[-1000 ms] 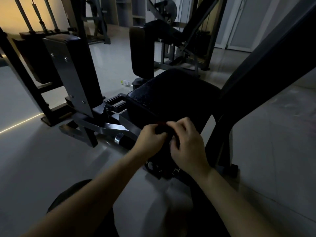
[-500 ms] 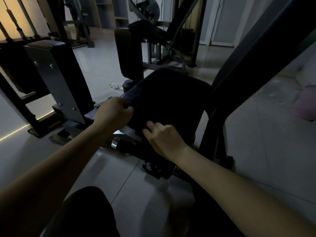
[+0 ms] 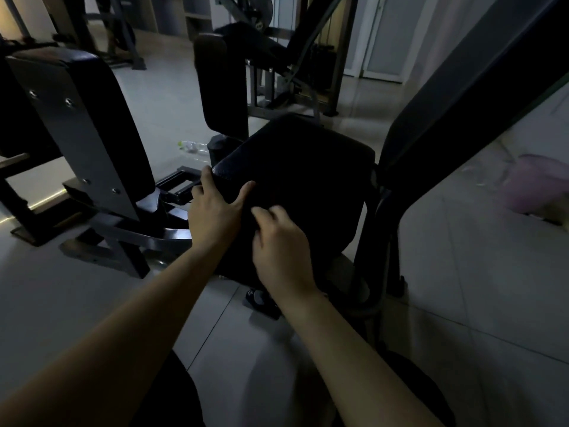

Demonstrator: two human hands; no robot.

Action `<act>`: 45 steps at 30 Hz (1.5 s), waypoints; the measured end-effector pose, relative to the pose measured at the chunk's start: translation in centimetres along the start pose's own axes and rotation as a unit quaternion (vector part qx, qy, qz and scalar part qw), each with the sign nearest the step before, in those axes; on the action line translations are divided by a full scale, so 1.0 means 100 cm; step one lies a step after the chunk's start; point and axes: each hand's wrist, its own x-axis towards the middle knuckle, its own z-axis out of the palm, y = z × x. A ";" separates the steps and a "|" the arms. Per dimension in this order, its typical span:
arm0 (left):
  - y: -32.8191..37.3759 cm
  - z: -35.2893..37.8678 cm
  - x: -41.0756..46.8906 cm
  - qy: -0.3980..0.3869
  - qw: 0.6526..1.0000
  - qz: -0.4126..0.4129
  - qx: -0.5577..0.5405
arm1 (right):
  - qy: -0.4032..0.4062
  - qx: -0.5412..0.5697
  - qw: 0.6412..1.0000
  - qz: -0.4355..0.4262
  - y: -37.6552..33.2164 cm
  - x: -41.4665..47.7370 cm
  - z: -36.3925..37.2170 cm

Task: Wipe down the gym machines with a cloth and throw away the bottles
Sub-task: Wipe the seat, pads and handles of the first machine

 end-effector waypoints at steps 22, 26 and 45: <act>-0.001 -0.006 -0.006 0.005 0.999 -0.002 -0.052 | -0.041 -0.137 0.987 -0.068 0.027 0.011 -0.009; -0.004 -0.007 -0.007 -0.006 0.998 0.004 -0.062 | -0.019 -0.168 0.986 -0.014 0.073 -0.042 -0.040; 0.002 -0.004 -0.017 0.045 0.994 0.079 0.054 | 0.171 0.084 0.933 0.307 0.127 -0.068 -0.072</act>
